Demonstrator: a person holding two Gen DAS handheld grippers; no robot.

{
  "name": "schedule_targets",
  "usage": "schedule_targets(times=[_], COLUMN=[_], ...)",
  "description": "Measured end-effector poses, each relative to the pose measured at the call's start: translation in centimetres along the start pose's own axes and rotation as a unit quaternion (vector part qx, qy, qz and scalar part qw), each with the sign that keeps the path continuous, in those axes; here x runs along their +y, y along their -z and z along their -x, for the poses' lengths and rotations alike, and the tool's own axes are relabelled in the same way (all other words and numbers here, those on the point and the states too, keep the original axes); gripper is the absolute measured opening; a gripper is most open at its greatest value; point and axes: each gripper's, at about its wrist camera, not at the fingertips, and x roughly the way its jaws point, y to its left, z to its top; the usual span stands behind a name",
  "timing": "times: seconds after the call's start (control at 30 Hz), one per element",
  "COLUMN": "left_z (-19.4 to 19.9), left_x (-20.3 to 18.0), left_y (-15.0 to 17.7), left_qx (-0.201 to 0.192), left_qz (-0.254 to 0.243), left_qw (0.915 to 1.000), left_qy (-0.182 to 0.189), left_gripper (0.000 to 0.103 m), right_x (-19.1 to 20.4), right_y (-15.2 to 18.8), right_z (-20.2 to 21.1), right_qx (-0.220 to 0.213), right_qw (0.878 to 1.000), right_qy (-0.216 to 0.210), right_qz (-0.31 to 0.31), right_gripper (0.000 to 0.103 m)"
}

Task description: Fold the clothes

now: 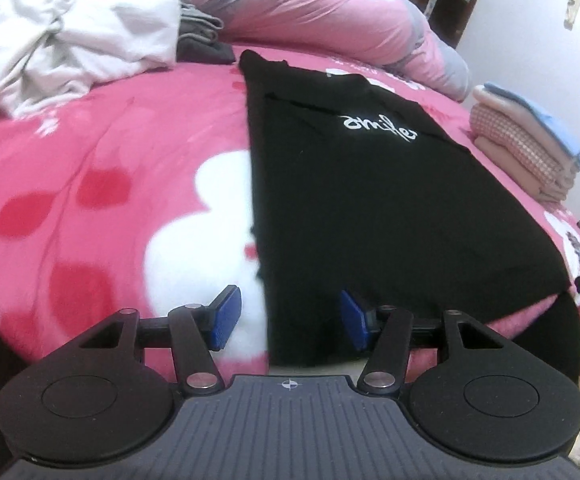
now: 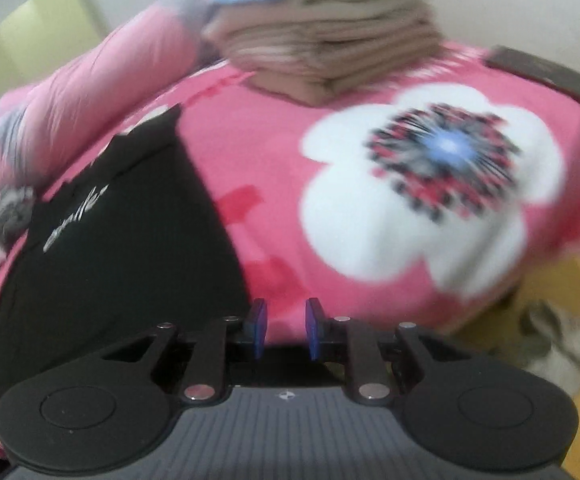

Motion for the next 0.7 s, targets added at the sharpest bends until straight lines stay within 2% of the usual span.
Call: schedule_targets(times=[0.1,0.17,0.3,0.4,0.47,0.63,0.7], left_z=[-0.1,-0.4,-0.8,-0.8,-0.5,0.0,0.0], left_x=[0.0,-0.1,0.3,0.6,0.6,0.4,0.1], left_y=[0.5,0.8,1.2,1.3,1.6,2.2,2.3], left_qx=[0.009,0.012,0.01,0.003,-0.004,-0.017,-0.018], left_qz=[0.0,0.0,0.023,0.041,0.039,0.042,0.033], left_qw=[1.0,0.9999,0.9997,0.9991,0.9992,0.9985,0.9988], left_qy=[0.001,-0.003,0.0,0.007,0.011,0.032,0.03], left_gripper=[0.055,0.055,0.055,0.054,0.044,0.035,0.022], right_x=[-0.7,-0.1,1.5,2.2,2.5,4.5,6.2], right_y=[1.1,1.6,1.8,1.5,1.3,1.7,2.1], right_z=[1.7,2.2,2.4,1.9,1.6,1.3,0.9], right_qx=[-0.028,-0.042,-0.057,-0.059,-0.054,-0.042,-0.027], right_qw=[0.997,0.995,0.991,0.99,0.989,0.988,0.983], right_qy=[-0.029,-0.053,-0.092,-0.094,-0.101,-0.132,-0.17], right_qz=[-0.064,-0.079,-0.079,-0.085,-0.089,-0.071,-0.06], right_gripper=[0.029,0.033,0.036,0.037,0.037,0.037,0.037])
